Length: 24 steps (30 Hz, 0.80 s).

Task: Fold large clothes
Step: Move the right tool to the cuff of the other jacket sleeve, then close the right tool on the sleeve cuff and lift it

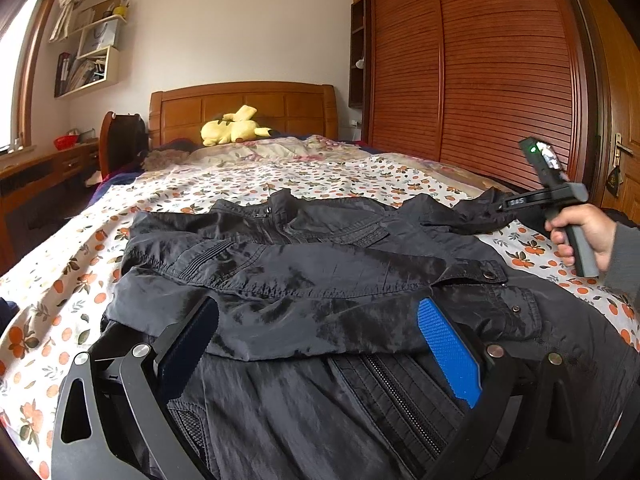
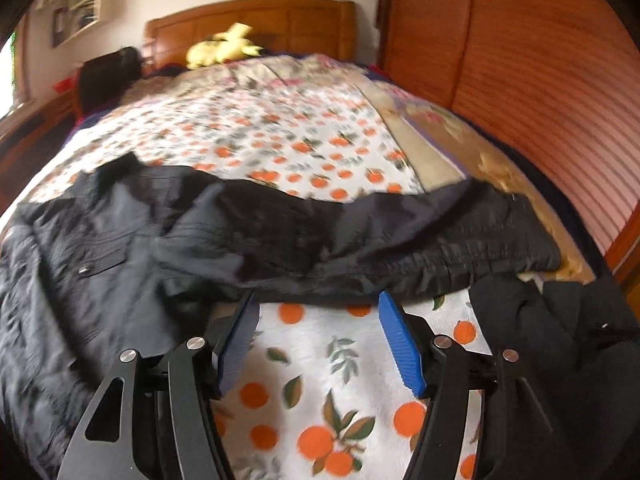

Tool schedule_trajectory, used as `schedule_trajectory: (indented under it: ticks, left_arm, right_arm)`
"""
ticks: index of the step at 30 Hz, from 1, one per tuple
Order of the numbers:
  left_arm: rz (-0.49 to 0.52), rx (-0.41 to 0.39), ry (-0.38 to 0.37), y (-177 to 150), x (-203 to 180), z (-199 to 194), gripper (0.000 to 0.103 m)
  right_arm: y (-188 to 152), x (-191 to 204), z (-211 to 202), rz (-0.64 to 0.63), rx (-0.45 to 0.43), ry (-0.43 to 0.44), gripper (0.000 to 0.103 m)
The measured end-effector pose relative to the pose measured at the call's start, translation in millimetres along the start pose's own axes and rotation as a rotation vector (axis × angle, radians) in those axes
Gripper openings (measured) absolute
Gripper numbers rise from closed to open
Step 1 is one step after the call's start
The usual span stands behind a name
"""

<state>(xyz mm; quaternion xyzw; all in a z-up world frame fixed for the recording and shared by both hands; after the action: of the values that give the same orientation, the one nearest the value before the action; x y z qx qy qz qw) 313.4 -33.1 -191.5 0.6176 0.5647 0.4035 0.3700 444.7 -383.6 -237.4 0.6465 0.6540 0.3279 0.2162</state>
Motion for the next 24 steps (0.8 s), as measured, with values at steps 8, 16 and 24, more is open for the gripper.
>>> schedule_trajectory:
  ticks: [8, 16, 24]
  left_arm:
    - [0.001, 0.004, -0.002, 0.0, -0.4, 0.9, 0.100]
    - [0.002, 0.004, -0.005, -0.1, -0.5, 1.1, 0.100]
    - [0.004, 0.005, -0.007, -0.3, -0.8, 1.2, 0.100]
  right_arm:
    - [-5.9, -21.0, 25.8, 0.162, 0.033, 0.051, 0.069]
    - [-3.7, -29.8, 46.7, 0.278, 0.068, 0.055, 0.072]
    - [2.0, -45.0, 56.4, 0.335, 0.069, 0.016, 0.038]
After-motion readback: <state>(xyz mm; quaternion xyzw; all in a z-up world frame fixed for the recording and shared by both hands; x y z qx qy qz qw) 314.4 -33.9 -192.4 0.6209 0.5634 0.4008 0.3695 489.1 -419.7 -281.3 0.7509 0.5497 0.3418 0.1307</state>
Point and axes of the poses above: each gripper's, at about its wrist camera, not at the fingertips, and z roughly the way its jaws point, x to its left, y to its top, the point moved 8 cm from there along z, roughly the way its jaws point, and after that the axes turned 15 degrees about y, right-handed, at the moved point
